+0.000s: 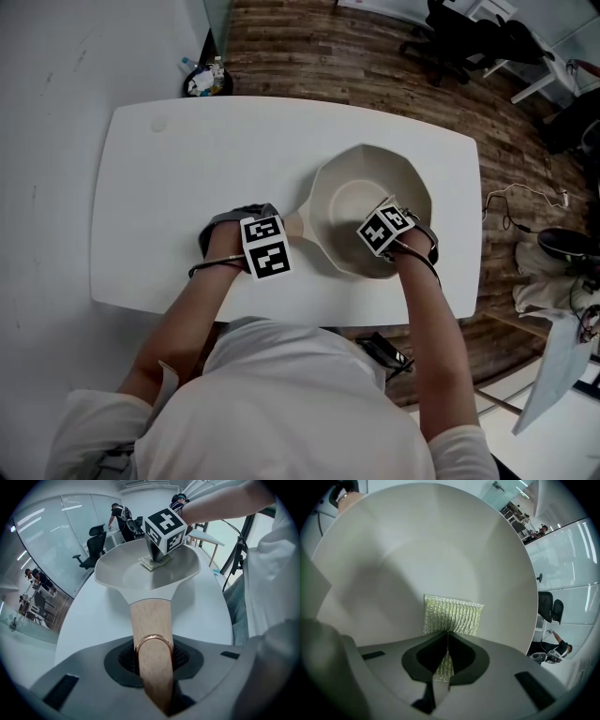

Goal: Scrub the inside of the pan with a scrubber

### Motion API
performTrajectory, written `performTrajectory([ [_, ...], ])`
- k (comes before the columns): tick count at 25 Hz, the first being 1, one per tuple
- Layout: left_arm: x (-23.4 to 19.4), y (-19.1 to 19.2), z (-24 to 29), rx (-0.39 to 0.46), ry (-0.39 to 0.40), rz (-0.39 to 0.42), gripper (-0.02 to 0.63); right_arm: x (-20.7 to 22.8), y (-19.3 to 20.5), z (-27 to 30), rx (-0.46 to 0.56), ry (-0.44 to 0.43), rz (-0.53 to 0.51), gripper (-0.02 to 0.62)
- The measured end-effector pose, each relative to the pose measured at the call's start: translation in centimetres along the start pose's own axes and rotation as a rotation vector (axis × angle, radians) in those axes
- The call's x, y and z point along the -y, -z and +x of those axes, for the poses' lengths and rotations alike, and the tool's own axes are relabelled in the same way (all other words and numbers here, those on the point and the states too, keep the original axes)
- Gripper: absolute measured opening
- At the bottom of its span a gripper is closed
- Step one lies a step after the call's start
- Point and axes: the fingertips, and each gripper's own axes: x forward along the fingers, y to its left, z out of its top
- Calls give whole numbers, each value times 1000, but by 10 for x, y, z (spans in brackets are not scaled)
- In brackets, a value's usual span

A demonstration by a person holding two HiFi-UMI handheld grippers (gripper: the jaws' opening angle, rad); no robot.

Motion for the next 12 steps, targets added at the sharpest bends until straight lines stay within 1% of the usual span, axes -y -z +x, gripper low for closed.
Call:
performTrajectory([
  [6, -1, -1, 0, -7, -14, -6, 106, -15, 4, -3, -6, -92, 8, 26],
  [12, 0, -1, 1, -14, -22, -10, 106, -37, 7, -10, -9, -239, 47, 26],
])
